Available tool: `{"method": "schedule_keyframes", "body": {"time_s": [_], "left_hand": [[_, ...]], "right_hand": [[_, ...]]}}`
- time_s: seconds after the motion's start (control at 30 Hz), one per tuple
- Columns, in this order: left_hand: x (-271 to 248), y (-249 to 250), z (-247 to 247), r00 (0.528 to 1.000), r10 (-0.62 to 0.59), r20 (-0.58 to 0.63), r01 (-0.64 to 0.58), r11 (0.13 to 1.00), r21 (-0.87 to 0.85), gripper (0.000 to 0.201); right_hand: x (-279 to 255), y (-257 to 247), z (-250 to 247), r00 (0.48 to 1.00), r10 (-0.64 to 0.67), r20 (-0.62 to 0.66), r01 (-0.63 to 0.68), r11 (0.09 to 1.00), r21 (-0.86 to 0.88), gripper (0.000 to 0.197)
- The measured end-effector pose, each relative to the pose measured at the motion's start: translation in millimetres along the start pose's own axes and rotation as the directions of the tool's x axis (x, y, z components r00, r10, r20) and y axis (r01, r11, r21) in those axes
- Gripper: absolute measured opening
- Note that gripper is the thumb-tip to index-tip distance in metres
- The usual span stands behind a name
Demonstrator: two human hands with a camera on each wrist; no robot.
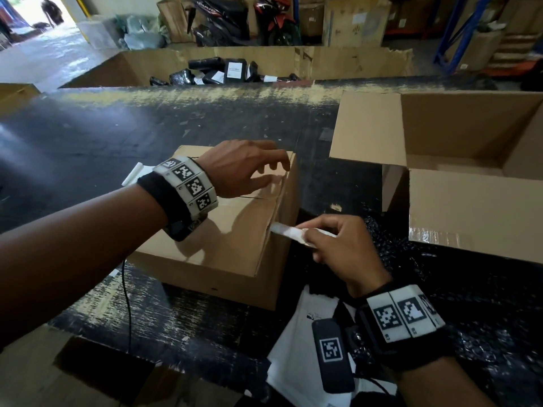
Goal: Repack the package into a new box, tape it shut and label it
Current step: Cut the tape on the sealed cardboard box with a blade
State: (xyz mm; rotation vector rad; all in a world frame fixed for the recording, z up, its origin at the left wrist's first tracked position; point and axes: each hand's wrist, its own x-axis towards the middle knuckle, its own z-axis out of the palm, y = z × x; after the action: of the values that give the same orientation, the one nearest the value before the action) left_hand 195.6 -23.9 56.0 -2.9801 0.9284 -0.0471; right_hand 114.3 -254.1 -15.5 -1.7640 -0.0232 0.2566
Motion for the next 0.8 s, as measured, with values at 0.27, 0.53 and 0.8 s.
{"method": "schedule_keyframes", "body": {"time_s": [0.27, 0.53, 0.8], "left_hand": [[-115, -33, 7, 0.922, -0.38, -0.08, 0.36, 0.914, -0.187, 0.036], [-218, -54, 50, 0.606, -0.793, 0.054, 0.763, 0.561, -0.321, 0.056], [-231, -45, 62, 0.65, -0.759, 0.029, 0.71, 0.593, -0.379, 0.062]], "right_hand": [[-16, -4, 2, 0.992, 0.115, -0.049, -0.097, 0.956, 0.278, 0.014], [-57, -6, 47, 0.997, 0.042, -0.067, -0.028, 0.98, 0.199, 0.013], [-86, -32, 79, 0.989, -0.053, -0.141, 0.046, 0.998, -0.047, 0.018]]}}
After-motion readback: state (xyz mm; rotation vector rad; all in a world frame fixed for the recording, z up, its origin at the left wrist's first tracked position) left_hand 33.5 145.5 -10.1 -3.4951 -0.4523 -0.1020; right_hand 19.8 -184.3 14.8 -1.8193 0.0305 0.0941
